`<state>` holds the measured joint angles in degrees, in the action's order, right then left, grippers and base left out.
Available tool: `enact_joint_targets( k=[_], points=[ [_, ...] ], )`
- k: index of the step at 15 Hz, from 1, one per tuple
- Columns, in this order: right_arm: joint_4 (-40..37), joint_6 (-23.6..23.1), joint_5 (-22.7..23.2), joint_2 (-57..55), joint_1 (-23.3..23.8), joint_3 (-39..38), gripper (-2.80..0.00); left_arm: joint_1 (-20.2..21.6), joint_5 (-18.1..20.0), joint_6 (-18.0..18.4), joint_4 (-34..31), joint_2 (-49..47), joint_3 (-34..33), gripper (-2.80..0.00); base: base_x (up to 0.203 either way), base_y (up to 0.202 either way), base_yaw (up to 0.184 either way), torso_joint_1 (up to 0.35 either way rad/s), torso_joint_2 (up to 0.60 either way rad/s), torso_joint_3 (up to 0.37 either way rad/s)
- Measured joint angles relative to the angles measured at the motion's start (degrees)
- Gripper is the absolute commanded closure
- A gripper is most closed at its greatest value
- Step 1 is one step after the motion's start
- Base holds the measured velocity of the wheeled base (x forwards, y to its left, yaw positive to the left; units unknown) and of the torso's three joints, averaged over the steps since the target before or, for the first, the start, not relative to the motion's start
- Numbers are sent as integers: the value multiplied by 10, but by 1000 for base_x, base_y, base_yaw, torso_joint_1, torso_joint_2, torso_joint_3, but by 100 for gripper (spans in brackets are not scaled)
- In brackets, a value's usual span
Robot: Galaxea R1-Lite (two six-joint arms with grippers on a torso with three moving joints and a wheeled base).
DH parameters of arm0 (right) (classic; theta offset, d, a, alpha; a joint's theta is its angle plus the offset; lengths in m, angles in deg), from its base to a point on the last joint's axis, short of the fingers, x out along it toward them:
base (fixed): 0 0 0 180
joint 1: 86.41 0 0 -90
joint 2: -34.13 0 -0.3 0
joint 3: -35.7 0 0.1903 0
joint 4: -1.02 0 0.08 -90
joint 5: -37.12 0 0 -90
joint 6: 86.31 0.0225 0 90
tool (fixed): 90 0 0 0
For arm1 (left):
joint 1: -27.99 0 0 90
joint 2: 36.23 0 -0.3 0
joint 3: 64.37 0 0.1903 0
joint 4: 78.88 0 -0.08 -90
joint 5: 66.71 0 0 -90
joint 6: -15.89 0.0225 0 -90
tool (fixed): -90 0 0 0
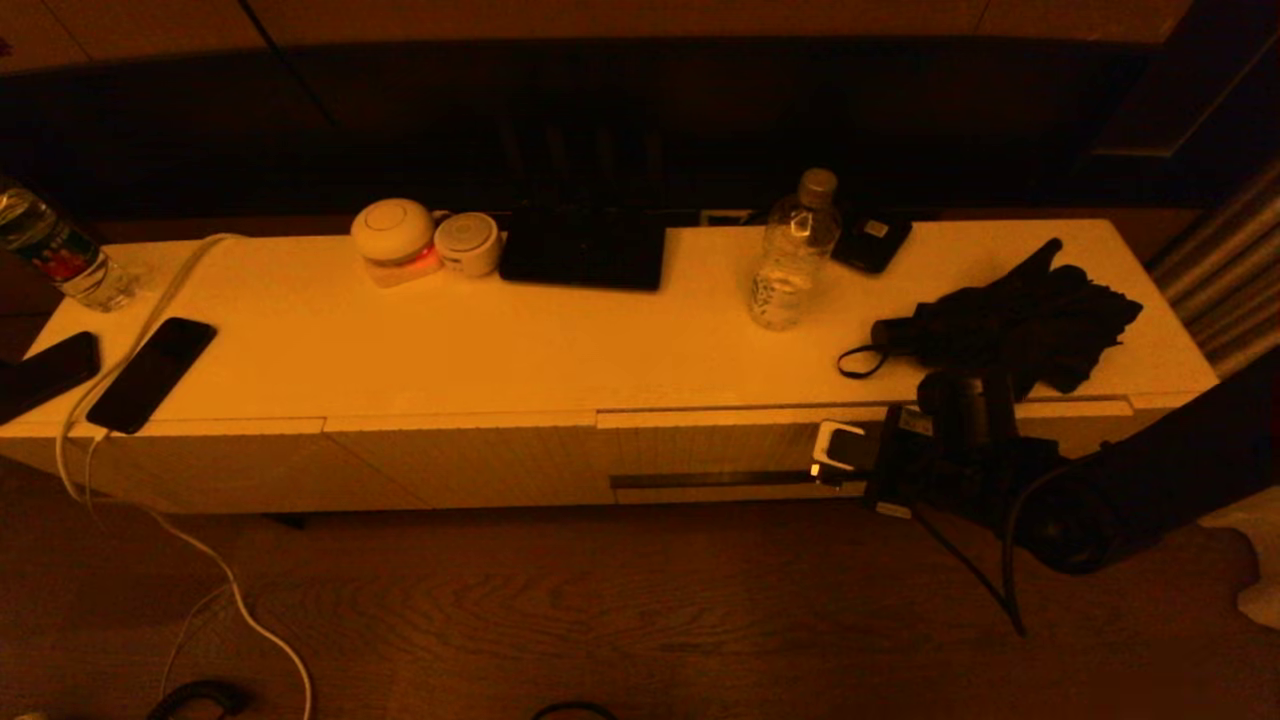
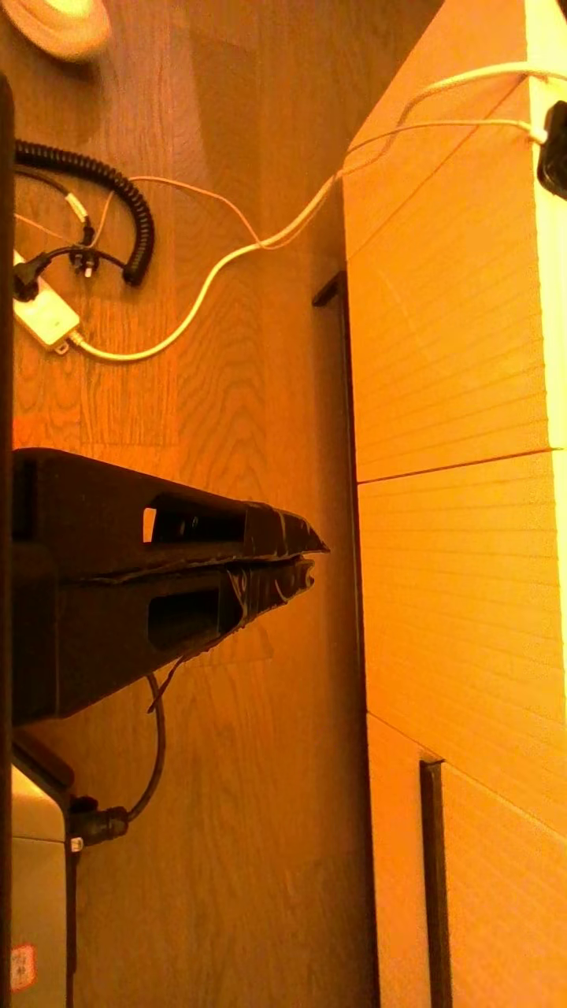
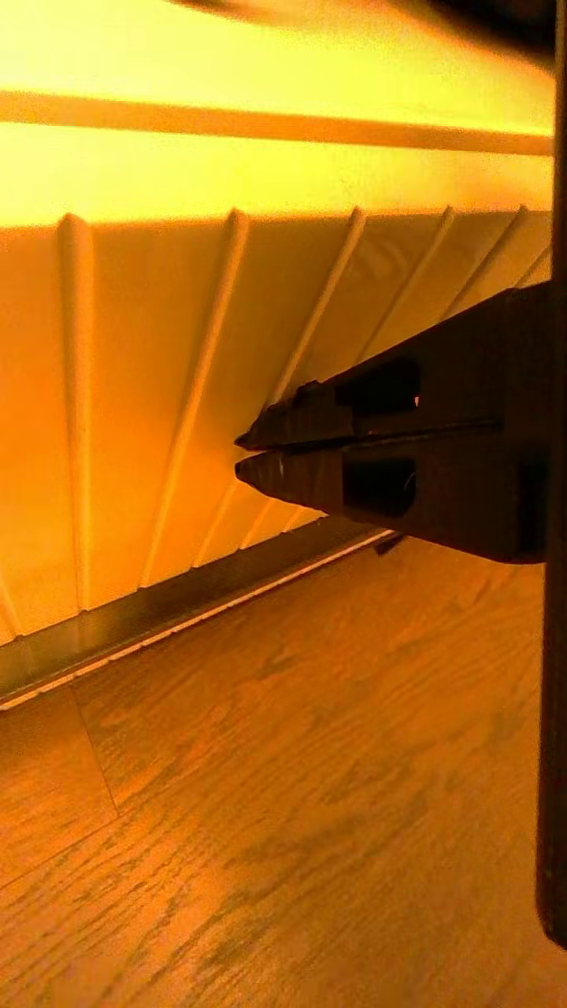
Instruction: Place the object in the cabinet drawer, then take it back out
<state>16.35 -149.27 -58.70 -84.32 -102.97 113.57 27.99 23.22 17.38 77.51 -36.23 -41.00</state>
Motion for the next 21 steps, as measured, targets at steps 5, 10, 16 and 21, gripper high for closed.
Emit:
enact_joint_targets(
  k=[5,10,16,21],
  points=[
    [-4,2,-8,-15,-1,30,0,0,0,0,0,0,0,0,0,0,0,0,0,0],
    [1,3,-10,21,1,-7,0,0,0,0,0,0,0,0,0,0,0,0,0,0],
    [-100,54,-19,195,9,-85,0,0,0,0,0,0,0,0,0,0,0,0,0,0],
    [-325,196,-44,516,62,-123,0,0,0,0,0,0,0,0,0,0,0,0,0,0]
  ],
)
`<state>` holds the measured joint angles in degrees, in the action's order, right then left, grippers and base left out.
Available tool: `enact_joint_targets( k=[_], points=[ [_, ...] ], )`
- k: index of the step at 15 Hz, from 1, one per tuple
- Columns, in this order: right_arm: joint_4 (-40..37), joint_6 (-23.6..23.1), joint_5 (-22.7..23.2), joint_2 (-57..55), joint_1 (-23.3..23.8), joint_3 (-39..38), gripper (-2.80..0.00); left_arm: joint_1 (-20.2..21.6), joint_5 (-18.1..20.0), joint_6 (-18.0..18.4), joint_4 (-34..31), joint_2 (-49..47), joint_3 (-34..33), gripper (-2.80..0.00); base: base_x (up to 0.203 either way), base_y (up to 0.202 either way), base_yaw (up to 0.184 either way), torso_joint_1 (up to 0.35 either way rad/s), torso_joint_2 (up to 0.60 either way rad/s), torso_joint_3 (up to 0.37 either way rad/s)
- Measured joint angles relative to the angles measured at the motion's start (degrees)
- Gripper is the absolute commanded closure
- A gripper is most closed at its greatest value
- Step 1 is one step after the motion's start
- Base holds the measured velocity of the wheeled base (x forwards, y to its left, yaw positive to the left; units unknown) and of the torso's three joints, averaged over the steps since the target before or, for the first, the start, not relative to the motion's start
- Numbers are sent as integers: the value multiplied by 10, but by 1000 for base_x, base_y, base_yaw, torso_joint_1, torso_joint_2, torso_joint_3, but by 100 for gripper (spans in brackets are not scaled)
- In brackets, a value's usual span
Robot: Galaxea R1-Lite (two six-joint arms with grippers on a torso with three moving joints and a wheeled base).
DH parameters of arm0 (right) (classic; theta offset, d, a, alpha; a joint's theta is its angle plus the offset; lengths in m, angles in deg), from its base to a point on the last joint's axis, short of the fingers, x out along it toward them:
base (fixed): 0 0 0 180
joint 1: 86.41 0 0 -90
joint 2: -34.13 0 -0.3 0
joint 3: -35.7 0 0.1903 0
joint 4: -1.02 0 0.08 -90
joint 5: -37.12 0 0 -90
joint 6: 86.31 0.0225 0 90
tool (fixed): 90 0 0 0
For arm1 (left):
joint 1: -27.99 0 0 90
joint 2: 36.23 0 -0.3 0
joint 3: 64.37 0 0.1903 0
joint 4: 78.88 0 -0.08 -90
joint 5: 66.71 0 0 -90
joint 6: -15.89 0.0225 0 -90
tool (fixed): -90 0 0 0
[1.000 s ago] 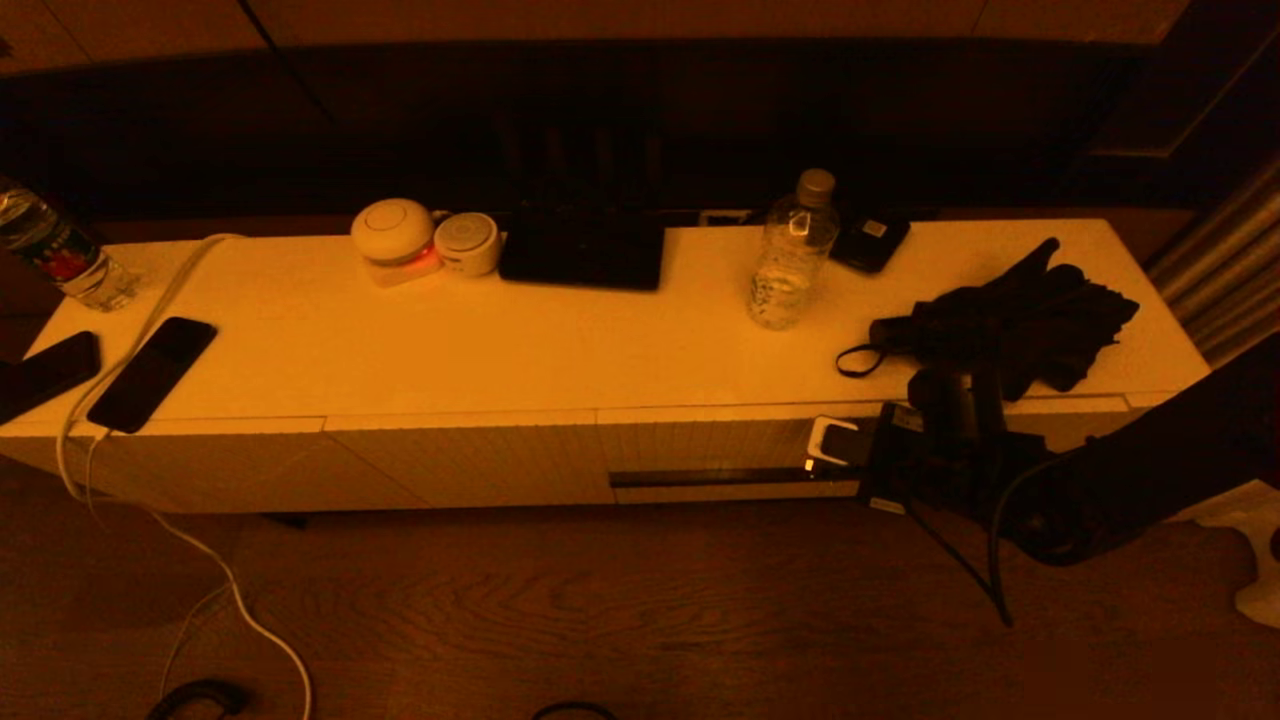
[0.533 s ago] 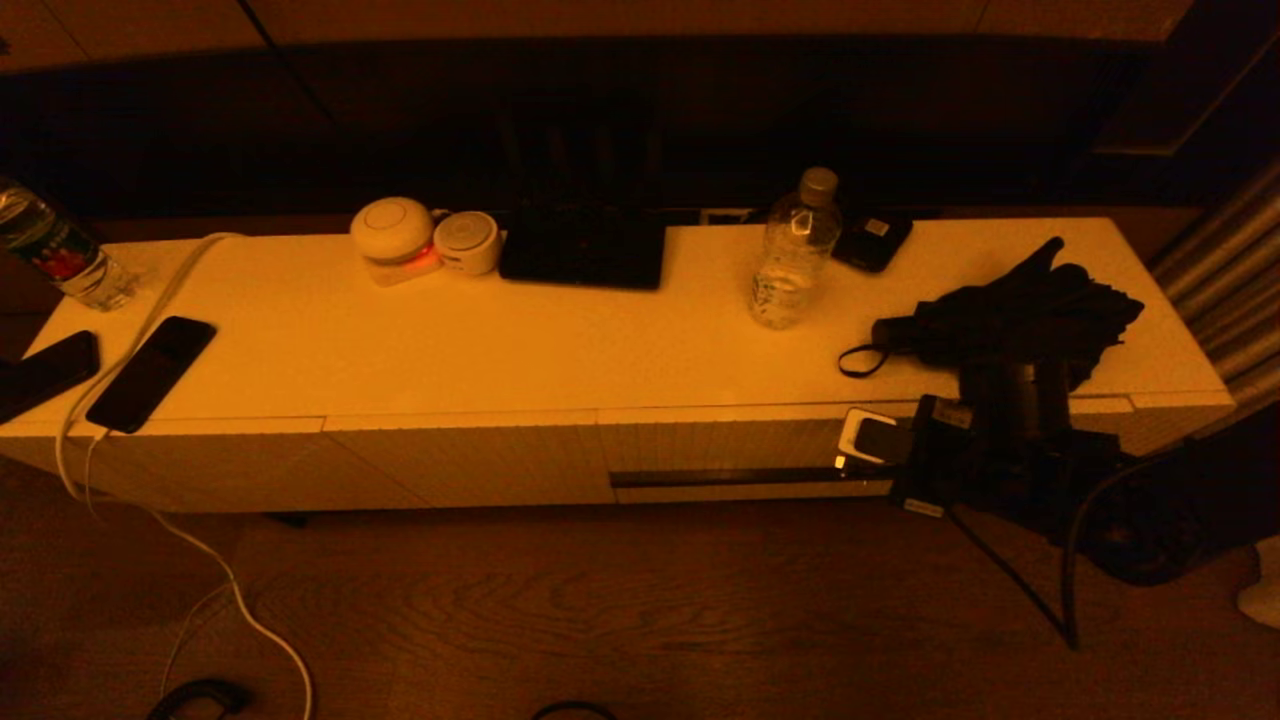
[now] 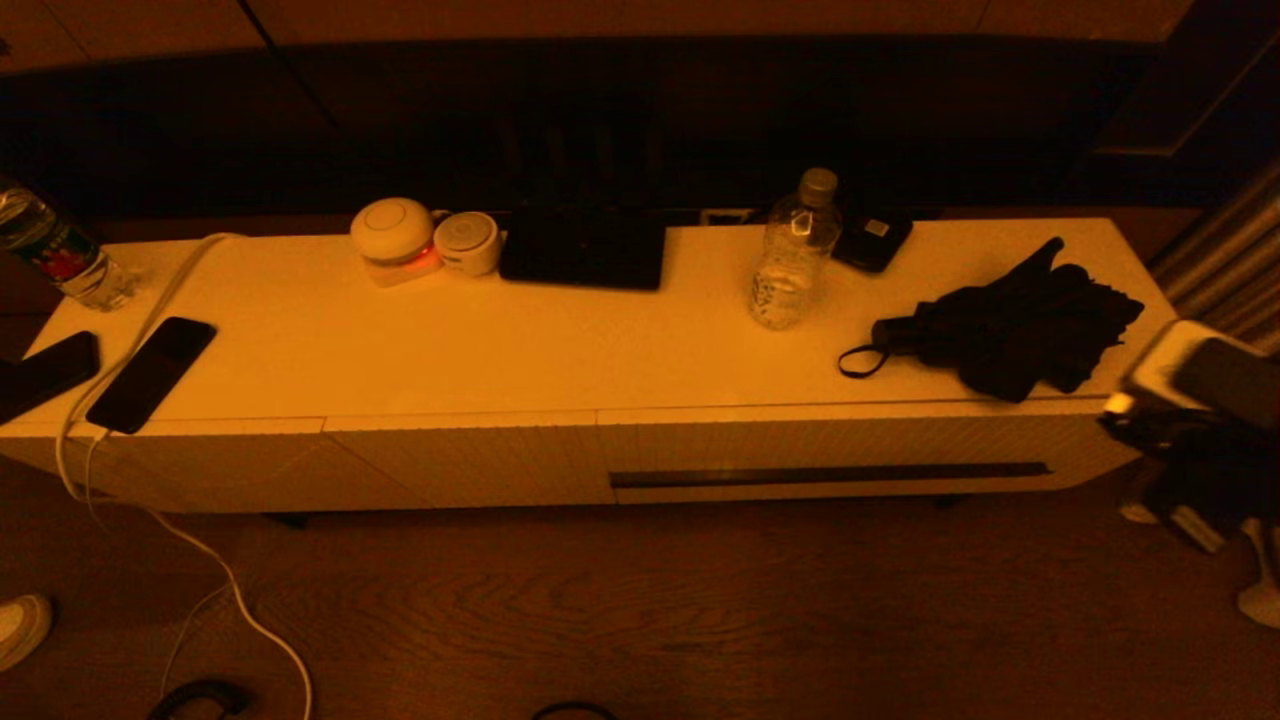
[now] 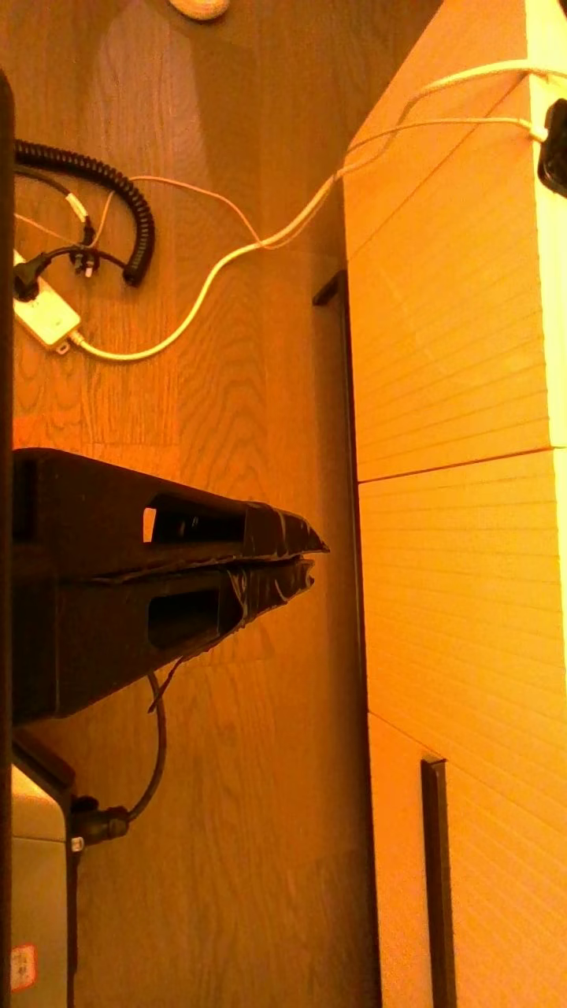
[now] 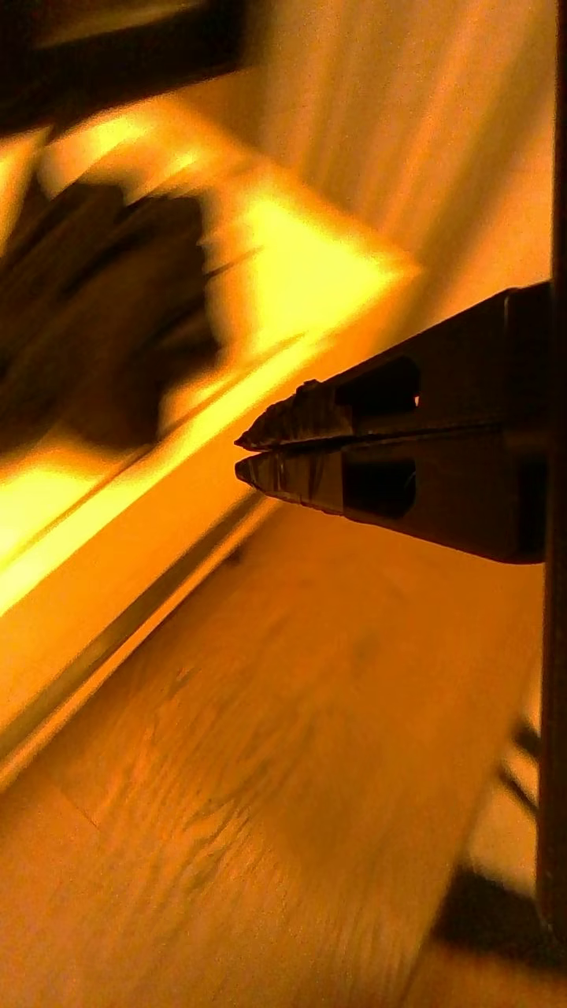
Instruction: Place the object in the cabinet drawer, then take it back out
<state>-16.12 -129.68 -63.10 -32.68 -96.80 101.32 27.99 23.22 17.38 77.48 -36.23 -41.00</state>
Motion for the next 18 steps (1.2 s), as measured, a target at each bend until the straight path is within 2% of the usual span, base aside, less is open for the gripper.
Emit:
enact_joint_targets(
  k=[3,5,7,9,10,14,16,18],
  points=[
    [-160,112,-5,204,57,-16,0,0,0,0,0,0,0,0,0,0,0,0,0,0],
    [-251,208,-6,325,86,-35,0,0,0,0,0,0,0,0,0,0,0,0,0,0],
    [-301,301,-3,426,104,-63,0,0,0,0,0,0,0,0,0,0,0,0,0,0],
    [-317,395,1,507,110,-103,0,0,0,0,0,0,0,0,0,0,0,0,0,0],
    [-317,424,7,541,110,-123,0,0,0,0,0,0,0,0,0,0,0,0,0,0],
    [-296,443,70,642,107,-215,0,0,0,0,0,0,0,0,0,0,0,0,0,0],
    [-237,438,77,658,107,-279,0,0,0,0,0,0,0,0,0,0,0,0,0,0],
    [-158,414,87,666,107,-356,0,0,0,0,0,0,0,0,0,0,0,0,0,0]
  ],
)
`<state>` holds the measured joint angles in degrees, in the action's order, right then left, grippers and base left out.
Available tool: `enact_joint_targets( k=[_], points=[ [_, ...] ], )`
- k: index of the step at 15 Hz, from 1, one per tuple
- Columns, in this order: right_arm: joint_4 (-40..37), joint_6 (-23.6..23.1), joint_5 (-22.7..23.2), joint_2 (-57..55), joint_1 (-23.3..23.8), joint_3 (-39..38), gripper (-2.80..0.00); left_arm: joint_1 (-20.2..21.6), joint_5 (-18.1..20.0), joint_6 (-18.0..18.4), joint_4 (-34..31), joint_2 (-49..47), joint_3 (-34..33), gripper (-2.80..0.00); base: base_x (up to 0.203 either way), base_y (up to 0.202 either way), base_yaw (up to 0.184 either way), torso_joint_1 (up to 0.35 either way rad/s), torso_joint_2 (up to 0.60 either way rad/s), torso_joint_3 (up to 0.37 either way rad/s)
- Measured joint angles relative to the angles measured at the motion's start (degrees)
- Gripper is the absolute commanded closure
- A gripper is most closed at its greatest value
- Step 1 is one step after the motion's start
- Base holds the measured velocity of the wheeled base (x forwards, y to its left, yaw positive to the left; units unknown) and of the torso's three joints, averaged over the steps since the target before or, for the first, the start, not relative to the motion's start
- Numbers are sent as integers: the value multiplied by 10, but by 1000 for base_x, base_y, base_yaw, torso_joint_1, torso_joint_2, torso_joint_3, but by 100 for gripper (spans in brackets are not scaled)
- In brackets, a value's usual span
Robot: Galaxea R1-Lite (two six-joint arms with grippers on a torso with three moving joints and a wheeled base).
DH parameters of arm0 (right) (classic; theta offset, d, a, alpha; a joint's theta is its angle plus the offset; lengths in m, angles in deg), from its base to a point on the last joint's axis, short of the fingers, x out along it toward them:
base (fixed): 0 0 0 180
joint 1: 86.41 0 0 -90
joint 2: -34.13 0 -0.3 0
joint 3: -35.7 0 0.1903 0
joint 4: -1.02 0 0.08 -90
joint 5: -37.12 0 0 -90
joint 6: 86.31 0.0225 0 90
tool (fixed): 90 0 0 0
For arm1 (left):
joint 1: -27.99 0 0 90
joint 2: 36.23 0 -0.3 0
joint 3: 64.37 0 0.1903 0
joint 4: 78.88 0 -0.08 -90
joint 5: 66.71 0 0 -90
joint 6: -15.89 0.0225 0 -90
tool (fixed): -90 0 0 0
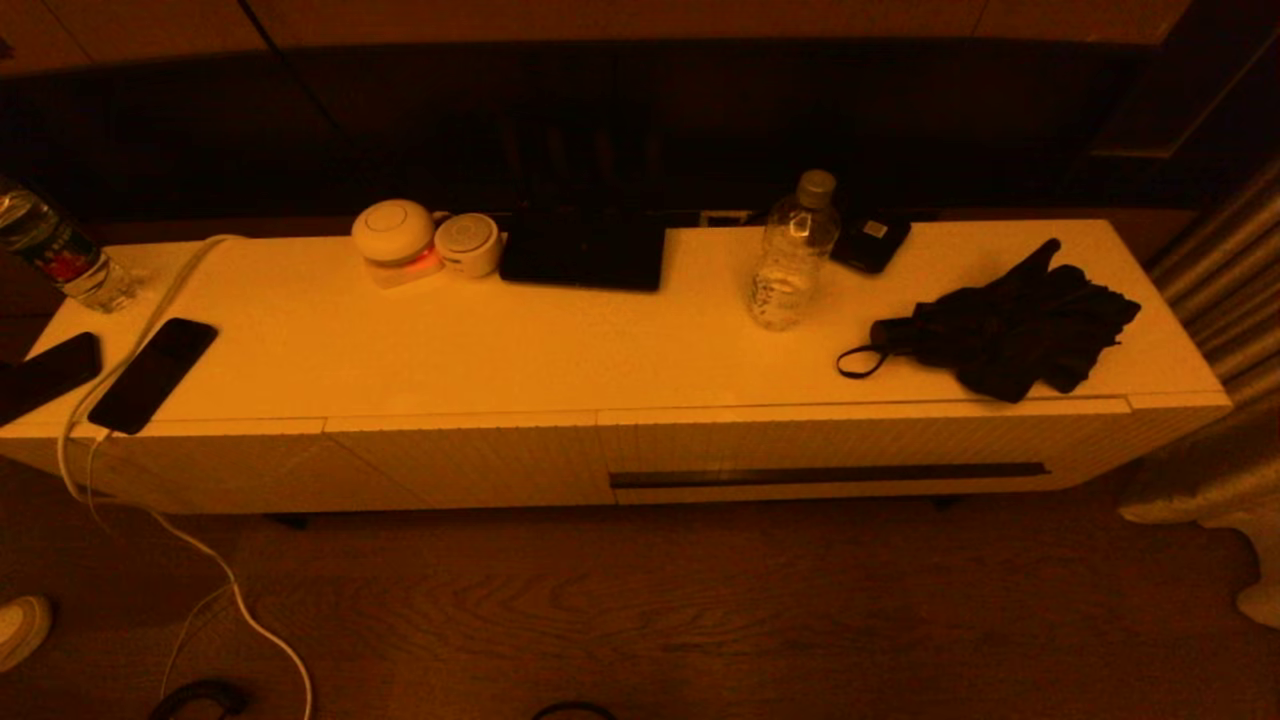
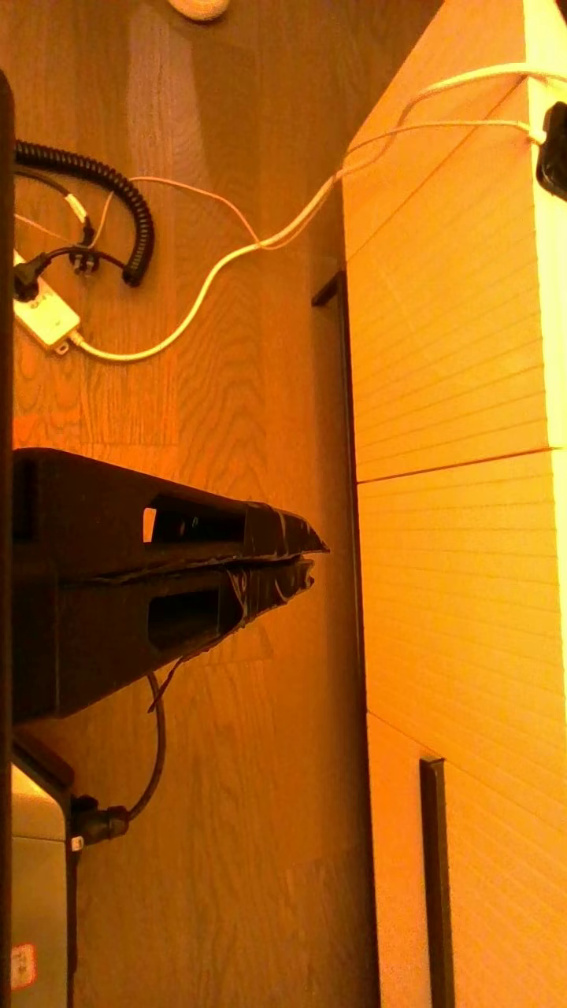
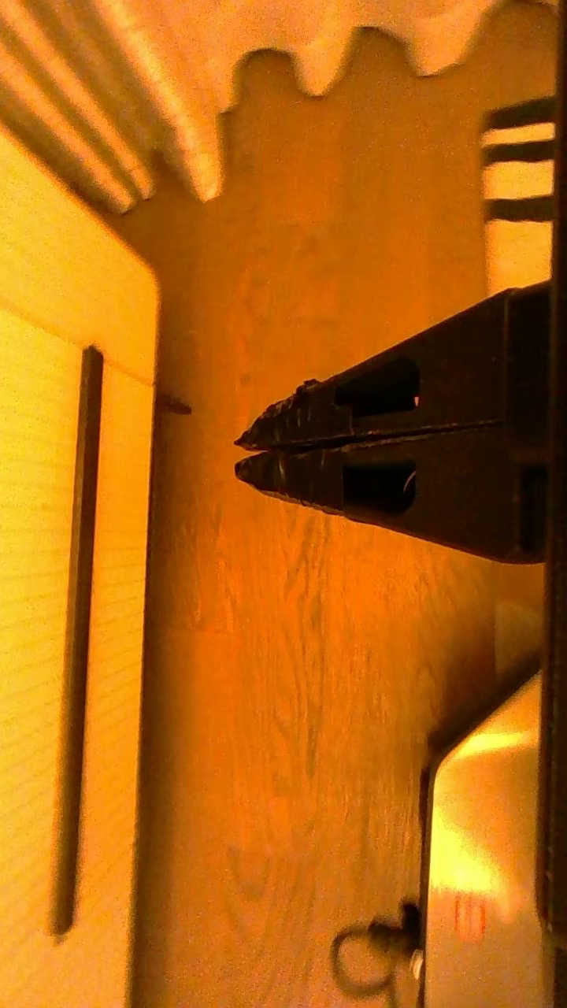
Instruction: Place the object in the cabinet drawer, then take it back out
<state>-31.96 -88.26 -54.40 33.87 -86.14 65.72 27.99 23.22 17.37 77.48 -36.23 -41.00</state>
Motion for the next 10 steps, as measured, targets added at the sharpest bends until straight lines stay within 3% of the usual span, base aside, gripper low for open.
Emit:
enact_joint_targets(
  k=[3,10],
  points=[
    [97,-22,15,4,0,-57,0,0,0,0,0,0,0,0,0,0,0,0,0,0],
    [101,6,14,5,0,-66,0,0,0,0,0,0,0,0,0,0,0,0,0,0]
  ],
)
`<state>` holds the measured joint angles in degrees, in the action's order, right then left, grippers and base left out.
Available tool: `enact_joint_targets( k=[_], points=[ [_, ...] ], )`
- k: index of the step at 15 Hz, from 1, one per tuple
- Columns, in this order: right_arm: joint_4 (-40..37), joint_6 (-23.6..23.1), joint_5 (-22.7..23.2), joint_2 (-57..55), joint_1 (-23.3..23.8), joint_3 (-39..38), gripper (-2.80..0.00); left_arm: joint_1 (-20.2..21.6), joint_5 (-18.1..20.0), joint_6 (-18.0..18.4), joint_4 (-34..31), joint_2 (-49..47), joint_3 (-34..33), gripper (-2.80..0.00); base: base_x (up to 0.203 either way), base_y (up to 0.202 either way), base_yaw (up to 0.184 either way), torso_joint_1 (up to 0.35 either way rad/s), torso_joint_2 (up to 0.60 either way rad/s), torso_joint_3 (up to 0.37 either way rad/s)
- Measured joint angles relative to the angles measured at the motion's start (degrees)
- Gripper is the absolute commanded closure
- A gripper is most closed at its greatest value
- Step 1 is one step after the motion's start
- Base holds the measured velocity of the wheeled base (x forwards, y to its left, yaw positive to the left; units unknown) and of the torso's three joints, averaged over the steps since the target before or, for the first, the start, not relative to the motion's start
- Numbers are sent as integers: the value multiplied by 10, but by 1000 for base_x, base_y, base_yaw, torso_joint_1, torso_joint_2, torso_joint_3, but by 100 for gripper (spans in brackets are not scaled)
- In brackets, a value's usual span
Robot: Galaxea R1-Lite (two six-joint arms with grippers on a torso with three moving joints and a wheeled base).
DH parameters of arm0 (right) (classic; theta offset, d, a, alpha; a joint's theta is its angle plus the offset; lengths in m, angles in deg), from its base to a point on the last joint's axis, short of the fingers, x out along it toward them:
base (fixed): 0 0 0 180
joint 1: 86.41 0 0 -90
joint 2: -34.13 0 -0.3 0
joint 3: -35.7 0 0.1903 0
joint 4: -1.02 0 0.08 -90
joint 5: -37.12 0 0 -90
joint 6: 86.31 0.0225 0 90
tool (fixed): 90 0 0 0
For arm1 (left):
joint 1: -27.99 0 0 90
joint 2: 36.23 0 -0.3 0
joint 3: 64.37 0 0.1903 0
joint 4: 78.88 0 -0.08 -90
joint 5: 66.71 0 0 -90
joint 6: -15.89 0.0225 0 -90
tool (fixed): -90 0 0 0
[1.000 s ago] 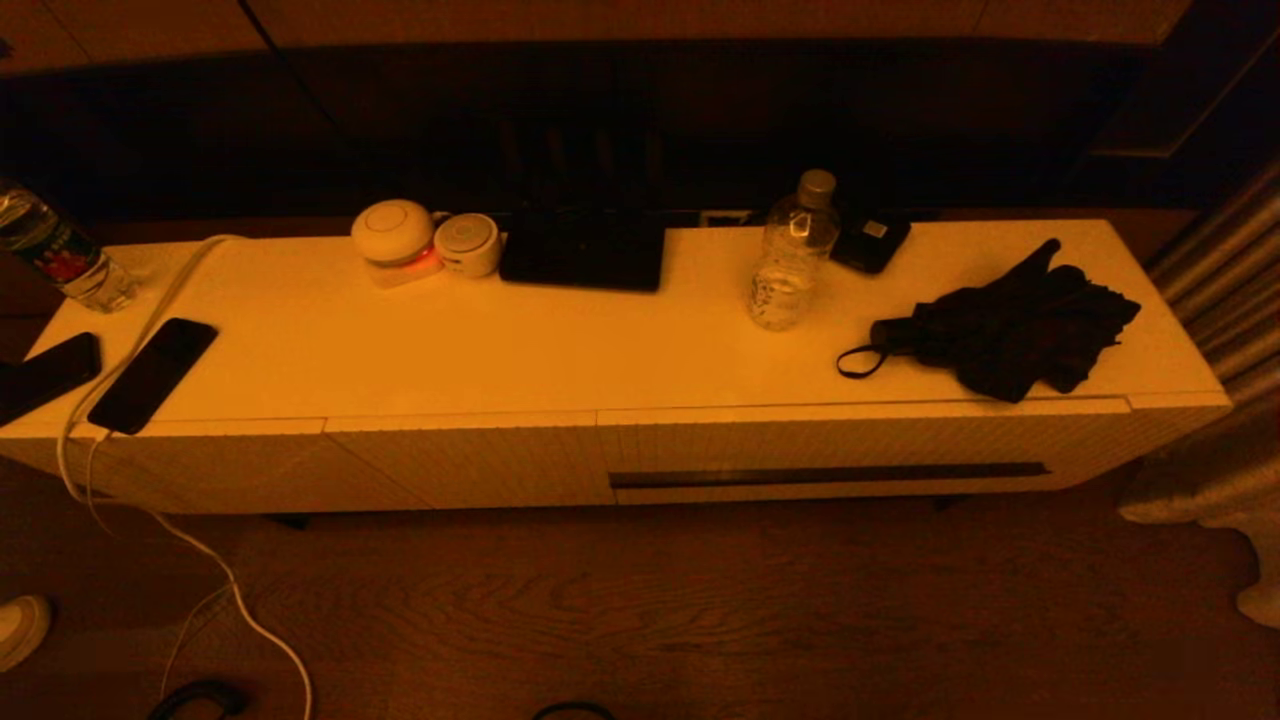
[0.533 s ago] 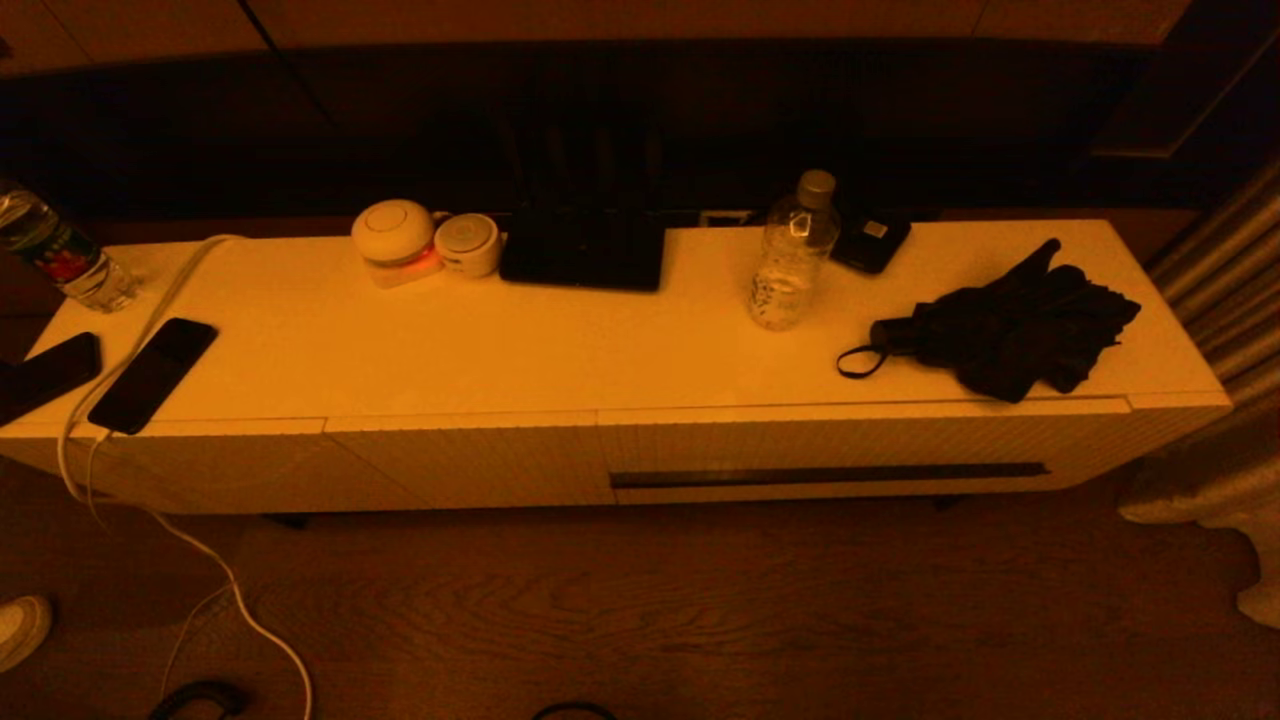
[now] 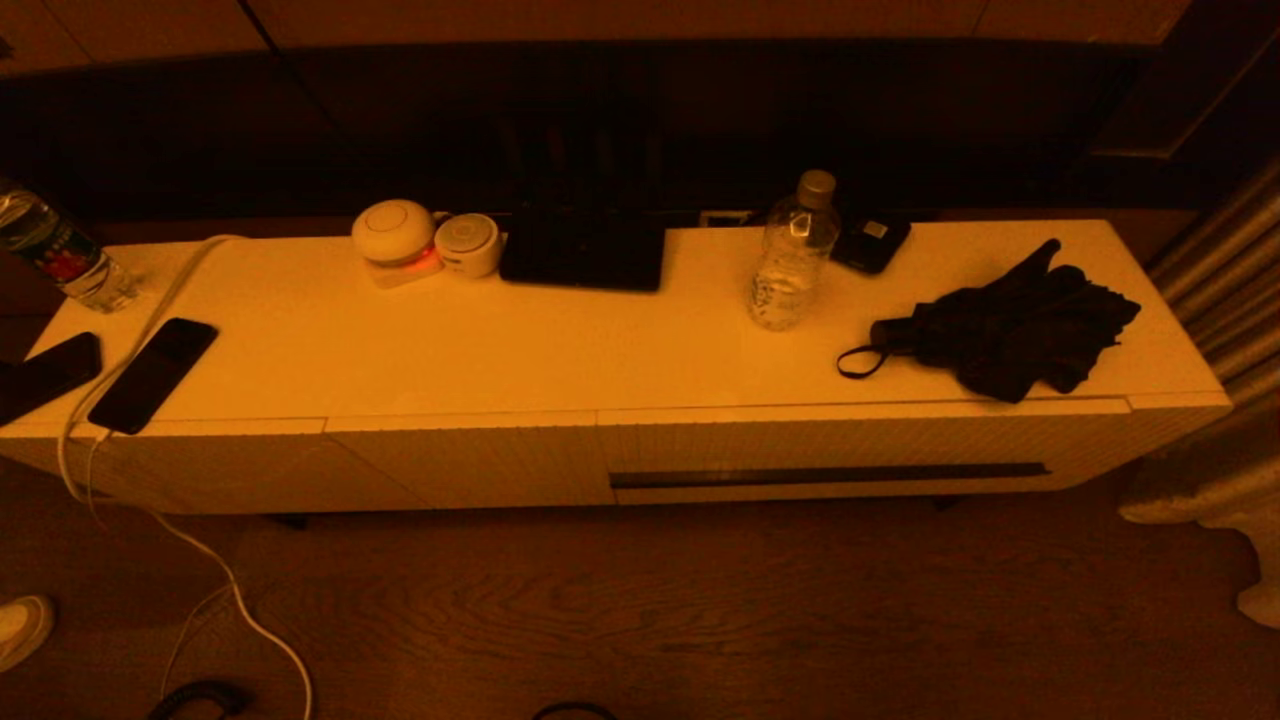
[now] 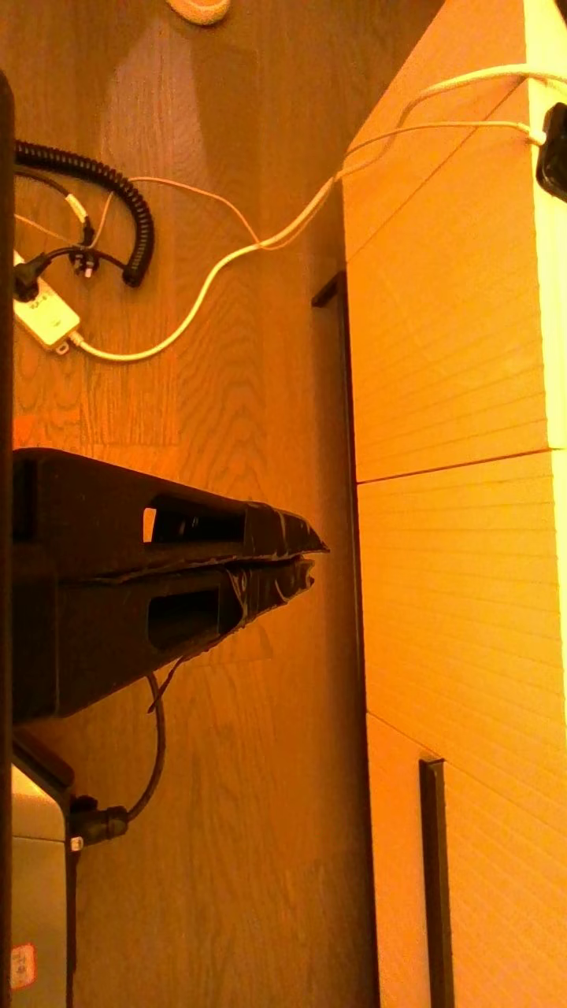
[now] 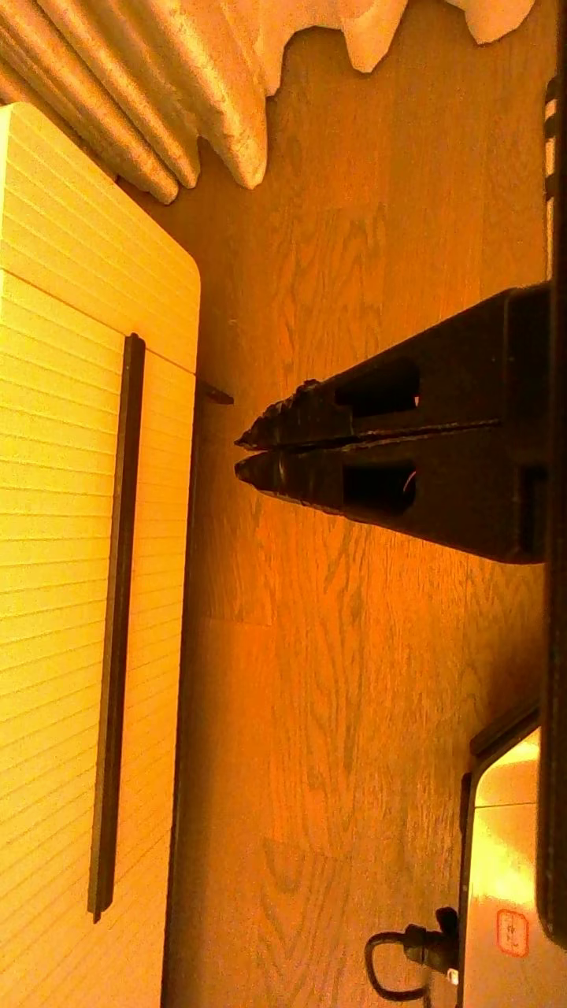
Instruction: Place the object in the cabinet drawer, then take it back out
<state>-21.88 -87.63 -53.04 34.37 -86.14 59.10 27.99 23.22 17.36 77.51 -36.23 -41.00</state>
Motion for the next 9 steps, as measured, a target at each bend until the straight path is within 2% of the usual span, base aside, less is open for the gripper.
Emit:
enact_joint_targets(
  k=[9],
  points=[
    [-1,4,0,0,0,0,0,0,0,0,0,0,0,0,0,0,0,0,0,0]
  ],
)
